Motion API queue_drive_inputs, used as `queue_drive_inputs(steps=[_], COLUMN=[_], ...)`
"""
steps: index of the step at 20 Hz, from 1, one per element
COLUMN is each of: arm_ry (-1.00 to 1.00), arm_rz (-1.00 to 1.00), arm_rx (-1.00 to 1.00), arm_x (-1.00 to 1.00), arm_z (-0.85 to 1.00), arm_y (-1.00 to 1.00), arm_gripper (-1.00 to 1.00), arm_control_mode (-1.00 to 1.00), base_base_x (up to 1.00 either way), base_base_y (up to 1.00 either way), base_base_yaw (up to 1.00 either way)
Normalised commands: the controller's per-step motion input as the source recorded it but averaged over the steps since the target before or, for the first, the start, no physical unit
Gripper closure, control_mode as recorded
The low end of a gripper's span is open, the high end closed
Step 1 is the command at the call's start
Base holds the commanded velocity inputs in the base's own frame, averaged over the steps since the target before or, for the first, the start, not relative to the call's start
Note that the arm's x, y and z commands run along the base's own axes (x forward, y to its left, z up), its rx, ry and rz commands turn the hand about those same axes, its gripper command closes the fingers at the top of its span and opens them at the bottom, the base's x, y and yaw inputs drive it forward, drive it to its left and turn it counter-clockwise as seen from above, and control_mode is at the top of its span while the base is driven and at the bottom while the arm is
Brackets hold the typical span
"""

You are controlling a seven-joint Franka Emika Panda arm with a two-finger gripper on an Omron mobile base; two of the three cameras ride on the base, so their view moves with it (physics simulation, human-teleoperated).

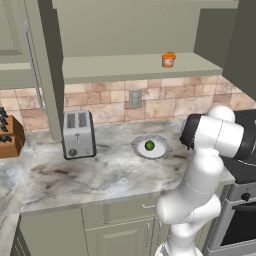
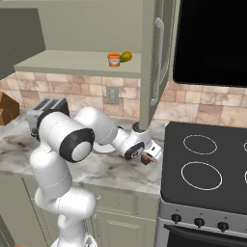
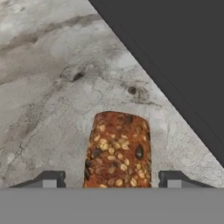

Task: Pick the avocado and bread from the counter and place them on the plate. Then pick the jam from the cabinet and place it next to the plate. Lastly close the cabinet door.

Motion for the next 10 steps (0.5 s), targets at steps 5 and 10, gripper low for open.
queue_drive_inputs(steps=[5,10], arm_ry=[-0.02,-0.21], arm_rz=[0.00,0.00], arm_rx=[0.00,0.05], arm_x=[0.00,0.00], arm_z=[0.02,0.64], arm_y=[0.00,0.00], arm_gripper=[1.00,1.00], arm_control_mode=[-1.00,-1.00], base_base_x=[0.00,0.00], base_base_y=[0.00,0.00], base_base_yaw=[0.00,0.00])
